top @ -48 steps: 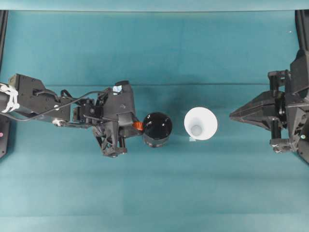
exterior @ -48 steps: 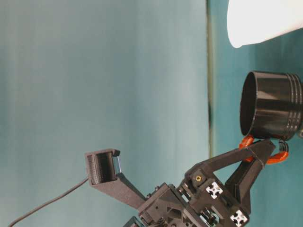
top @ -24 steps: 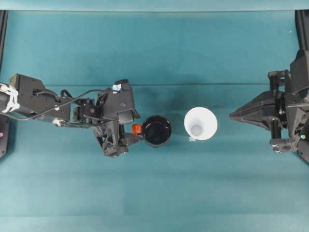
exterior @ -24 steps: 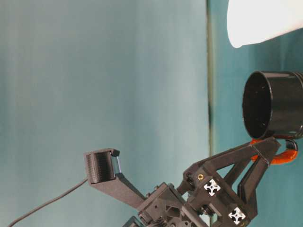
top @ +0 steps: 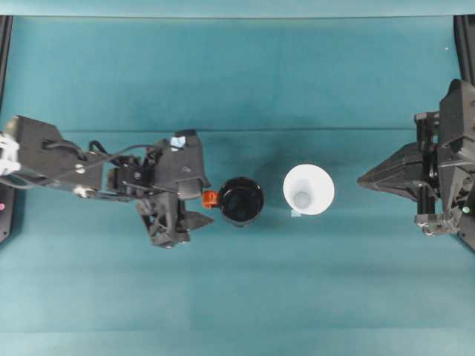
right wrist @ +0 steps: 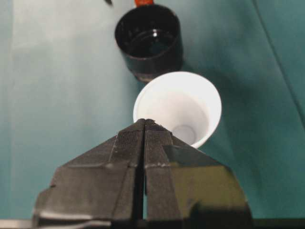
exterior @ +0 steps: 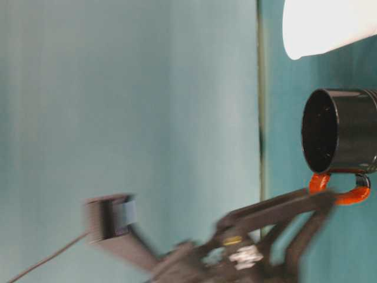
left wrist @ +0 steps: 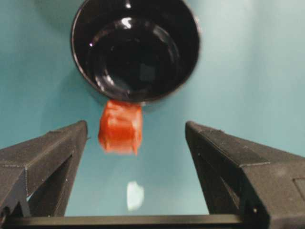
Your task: Put the paper cup into the moved red handle cup holder.
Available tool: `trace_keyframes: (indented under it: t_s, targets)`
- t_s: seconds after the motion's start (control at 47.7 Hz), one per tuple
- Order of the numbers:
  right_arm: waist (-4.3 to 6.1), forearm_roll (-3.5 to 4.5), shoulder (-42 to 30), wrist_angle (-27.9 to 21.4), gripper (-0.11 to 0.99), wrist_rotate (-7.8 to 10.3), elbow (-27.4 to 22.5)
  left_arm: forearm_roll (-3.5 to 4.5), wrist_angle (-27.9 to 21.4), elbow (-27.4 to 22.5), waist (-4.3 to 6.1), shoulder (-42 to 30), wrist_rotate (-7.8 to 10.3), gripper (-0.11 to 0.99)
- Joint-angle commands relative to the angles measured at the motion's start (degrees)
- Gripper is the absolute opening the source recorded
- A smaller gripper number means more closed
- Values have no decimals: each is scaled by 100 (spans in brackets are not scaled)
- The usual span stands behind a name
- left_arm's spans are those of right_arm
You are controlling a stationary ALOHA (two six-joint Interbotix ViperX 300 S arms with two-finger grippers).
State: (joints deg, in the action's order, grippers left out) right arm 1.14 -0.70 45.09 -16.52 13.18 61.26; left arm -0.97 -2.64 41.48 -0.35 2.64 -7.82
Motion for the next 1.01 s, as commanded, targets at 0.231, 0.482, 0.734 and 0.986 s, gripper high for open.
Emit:
trace_keyframes:
  t_s: [0.231, 0.482, 0.734, 0.986]
  targets:
    - [62, -9, -26, -9, -10, 79, -53, -18, -378, 387, -26, 1503, 176, 91]
    - [105, -9, -26, -18, -10, 70, -62, -18, -431, 896, -26, 2338, 185, 90]
    - [176, 0, -193, -114, -10, 70, -123, -18, -439, 1037, -26, 2584, 185, 90]
    - [246, 0, -369, -114, -9, 70, -246, -18, -439, 1037, -18, 2566, 185, 90]
